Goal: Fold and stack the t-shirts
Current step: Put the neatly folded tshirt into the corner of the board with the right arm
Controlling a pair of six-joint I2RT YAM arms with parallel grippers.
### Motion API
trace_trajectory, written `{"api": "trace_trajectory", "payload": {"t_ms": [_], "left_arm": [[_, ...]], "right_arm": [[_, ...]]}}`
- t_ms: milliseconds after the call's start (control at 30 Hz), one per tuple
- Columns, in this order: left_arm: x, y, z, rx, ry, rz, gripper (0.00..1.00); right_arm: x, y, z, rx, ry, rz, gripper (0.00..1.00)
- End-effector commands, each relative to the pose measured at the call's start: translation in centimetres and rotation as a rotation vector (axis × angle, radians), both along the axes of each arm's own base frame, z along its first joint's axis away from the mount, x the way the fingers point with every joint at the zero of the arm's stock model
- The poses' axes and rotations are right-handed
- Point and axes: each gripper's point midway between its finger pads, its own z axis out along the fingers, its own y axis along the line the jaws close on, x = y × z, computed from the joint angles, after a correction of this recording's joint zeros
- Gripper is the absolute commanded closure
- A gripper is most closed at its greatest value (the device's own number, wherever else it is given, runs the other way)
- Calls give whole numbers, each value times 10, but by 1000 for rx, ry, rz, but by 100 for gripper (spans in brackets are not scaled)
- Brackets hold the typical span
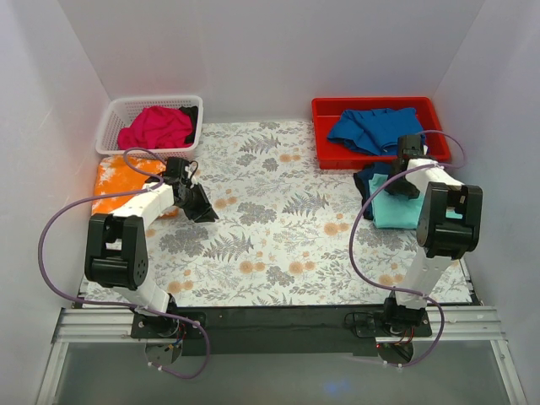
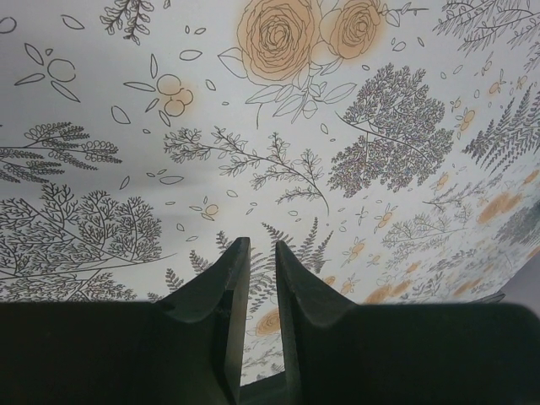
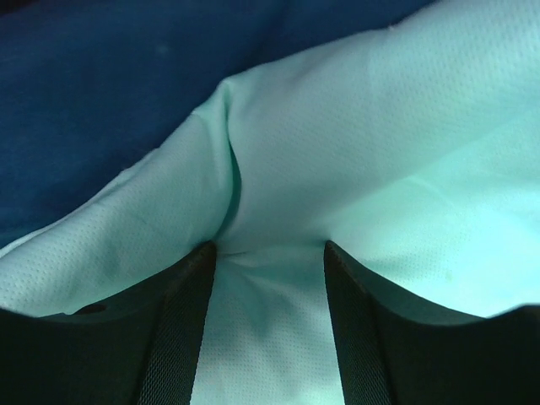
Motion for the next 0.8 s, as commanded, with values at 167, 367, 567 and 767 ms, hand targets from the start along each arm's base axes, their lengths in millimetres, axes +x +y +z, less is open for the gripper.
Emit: {"api": "trace_trajectory", "payload": {"t_ms": [167, 367, 567, 767], "left_arm": [[-1, 1, 18, -3, -73, -16, 82], [-1, -3, 23, -30, -100, -38, 82], [3, -4, 30, -36, -127, -45, 82], [5, -6, 33, -47, -138, -50, 82]], "right_arm": [[-3, 14, 8, -23, 4, -34, 39], [-6, -2, 60, -104, -106, -117, 39], [-18, -11, 117, -150, -251, -178, 38], [-22, 6, 139, -103, -310, -101, 38]]}}
